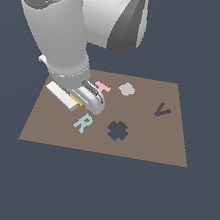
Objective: Insert a designated object into the corresponding slot on a board.
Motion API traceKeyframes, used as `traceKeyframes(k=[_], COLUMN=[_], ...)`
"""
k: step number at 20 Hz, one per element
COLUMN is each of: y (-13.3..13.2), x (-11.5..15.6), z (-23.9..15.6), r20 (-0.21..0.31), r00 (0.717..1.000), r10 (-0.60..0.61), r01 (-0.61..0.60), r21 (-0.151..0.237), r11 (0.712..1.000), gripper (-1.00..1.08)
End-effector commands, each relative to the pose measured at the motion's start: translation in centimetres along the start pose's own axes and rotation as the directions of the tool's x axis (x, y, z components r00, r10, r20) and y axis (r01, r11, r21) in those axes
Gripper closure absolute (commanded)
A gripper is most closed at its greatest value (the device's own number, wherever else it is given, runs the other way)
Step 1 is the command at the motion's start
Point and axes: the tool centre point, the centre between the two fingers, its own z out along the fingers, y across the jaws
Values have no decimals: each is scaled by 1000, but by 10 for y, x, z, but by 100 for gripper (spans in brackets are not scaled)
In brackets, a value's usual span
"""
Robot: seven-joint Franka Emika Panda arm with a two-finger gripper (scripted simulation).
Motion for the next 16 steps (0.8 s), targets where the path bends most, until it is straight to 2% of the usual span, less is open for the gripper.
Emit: traceKeyframes(k=[1, 9, 16], y=[-25, -107, -149], x=[-3, -11, -13], z=[-1, -5, -7], r20=[0, 0, 0], r00=[1000, 1000, 1000], r10=[1, 9, 13], r01=[-1, -9, -13], r21=[1, 0, 0], r11=[1000, 1000, 1000], gripper=[108, 108, 108])
